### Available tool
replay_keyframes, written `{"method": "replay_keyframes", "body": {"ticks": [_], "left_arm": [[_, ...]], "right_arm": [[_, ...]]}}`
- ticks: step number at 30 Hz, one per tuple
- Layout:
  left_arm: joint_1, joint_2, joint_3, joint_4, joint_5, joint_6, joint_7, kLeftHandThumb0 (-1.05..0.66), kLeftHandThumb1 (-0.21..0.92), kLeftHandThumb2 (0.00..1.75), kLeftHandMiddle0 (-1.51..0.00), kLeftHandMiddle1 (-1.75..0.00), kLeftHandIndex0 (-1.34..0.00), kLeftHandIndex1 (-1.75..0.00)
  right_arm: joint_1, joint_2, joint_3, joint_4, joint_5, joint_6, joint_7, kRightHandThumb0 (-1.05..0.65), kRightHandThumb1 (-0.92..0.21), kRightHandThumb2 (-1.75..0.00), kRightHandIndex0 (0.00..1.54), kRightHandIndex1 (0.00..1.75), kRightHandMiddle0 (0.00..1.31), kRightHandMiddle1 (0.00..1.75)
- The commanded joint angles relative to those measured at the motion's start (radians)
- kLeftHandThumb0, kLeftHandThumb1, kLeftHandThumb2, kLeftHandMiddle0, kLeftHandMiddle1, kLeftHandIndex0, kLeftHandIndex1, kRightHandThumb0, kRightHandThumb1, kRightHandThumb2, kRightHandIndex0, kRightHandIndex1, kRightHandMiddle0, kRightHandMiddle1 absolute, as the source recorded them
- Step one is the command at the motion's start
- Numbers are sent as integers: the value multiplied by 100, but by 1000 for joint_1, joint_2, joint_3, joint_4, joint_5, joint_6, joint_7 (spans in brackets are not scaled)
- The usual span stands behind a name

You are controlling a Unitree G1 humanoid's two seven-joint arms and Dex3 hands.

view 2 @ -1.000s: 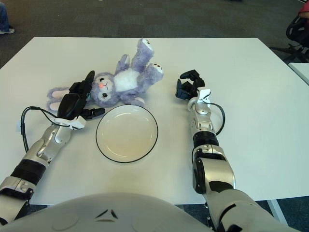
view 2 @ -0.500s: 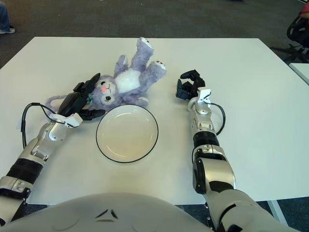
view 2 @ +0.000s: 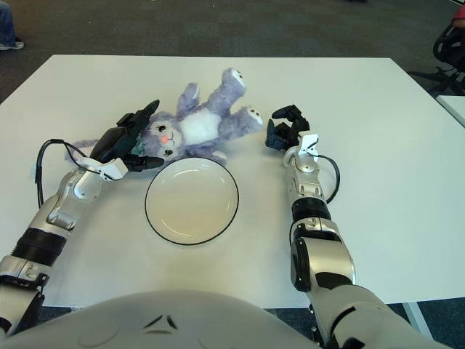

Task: Put the doll into the plate.

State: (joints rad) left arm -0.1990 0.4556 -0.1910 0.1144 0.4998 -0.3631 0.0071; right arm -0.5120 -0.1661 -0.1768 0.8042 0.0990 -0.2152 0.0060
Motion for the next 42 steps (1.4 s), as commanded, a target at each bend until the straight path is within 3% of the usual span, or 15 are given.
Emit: {"method": "replay_keyframes", "body": {"ticks": [1, 4, 6, 9, 15, 30, 42], "left_arm": [[-19, 1, 4, -22, 40, 32, 1, -88, 87, 18, -11, -106, 0, 0], [-30, -5, 3, -33, 78, 60, 16, -82, 79, 23, -9, -84, 0, 0], [-32, -9, 2, -42, 102, 74, 23, -78, 69, 38, -8, -68, 0, 0], [-40, -14, -4, -53, 143, 95, 35, -78, 63, 49, -6, -51, 0, 0], [-63, -26, -21, -86, 185, 139, 15, -89, 71, 44, -6, -23, 0, 0], [-123, -17, -49, -92, 206, 133, -18, -94, 79, 36, -8, -13, 0, 0], [-215, 2, -100, -63, 218, 172, -163, -97, 86, 28, -10, -7, 0, 0]], "right_arm": [[54, 13, -2, 48, 1, 49, 3, -1, -30, -130, 63, 175, 45, 162], [53, 12, -2, 47, 1, 52, 4, -1, -30, -131, 63, 175, 45, 163], [55, 12, -2, 44, 1, 54, 5, -1, -30, -131, 63, 175, 45, 163], [57, 12, -2, 42, 2, 55, 6, -1, -30, -131, 63, 175, 44, 164], [57, 12, -2, 42, 1, 55, 7, -1, -31, -131, 63, 175, 43, 165], [57, 8, 8, 38, -11, 56, 1, -1, -30, -131, 64, 175, 46, 162], [60, 6, 10, 27, -11, 68, 2, -1, -31, -131, 63, 175, 43, 165]]}}
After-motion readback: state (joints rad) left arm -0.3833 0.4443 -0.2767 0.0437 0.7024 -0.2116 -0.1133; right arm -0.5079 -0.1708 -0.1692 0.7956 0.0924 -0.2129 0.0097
